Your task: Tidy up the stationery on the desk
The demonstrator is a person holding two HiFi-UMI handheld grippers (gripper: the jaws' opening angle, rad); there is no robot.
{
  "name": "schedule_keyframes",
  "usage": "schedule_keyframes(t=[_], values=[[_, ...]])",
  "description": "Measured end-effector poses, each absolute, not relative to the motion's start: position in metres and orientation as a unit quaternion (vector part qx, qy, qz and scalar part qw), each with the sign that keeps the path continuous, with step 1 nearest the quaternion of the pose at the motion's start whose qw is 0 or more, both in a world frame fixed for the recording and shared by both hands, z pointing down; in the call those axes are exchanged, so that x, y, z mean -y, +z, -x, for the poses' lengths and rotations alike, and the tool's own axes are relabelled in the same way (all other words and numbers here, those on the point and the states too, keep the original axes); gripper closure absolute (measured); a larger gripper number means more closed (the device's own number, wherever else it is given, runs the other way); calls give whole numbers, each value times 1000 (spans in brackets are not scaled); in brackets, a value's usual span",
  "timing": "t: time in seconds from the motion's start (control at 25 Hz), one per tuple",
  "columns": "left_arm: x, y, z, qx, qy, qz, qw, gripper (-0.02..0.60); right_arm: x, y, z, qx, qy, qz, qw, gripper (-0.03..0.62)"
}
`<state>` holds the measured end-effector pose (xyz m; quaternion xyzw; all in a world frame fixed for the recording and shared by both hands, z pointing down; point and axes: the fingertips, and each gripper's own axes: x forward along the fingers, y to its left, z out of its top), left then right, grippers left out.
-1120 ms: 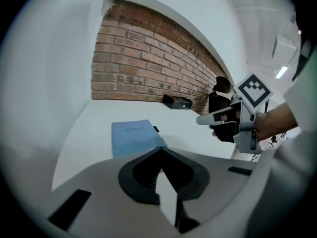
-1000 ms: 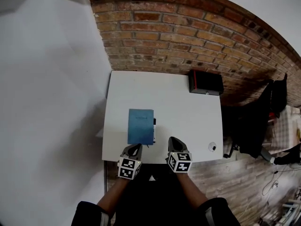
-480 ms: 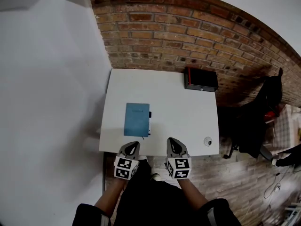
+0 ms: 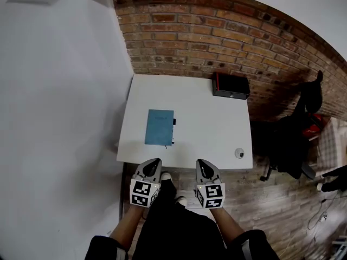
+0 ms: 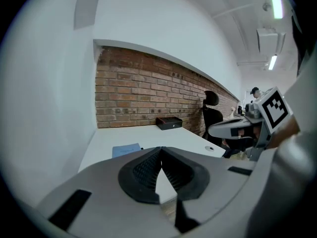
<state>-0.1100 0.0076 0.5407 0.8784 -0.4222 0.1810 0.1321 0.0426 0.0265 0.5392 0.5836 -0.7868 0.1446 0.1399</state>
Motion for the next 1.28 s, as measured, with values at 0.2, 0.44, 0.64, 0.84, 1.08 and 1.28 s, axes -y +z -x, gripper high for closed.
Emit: schedule_keyframes(t=[0.2, 0.44, 0.64, 0.84, 1.08, 1.28], values=[[-29, 537, 109, 424, 182, -879, 123, 568, -50, 535, -41, 789, 140, -583, 133, 572], [-47, 542, 110, 422, 189, -878, 123, 566, -68, 532, -38, 790, 140, -584, 124, 572], [-58, 549, 113, 422, 192, -877, 127, 566, -80, 534, -31, 791, 141, -582, 122, 572], [-65, 552, 110, 422, 191, -877, 130, 566, -90, 539, -29, 790, 150, -583, 119, 572], [-70, 554, 105, 415, 191, -879, 134, 566, -95, 534, -27, 792, 148, -582, 113, 572], [-72, 549, 103, 412, 188, -882, 133, 566, -98, 531, -26, 791, 152, -582, 109, 572]])
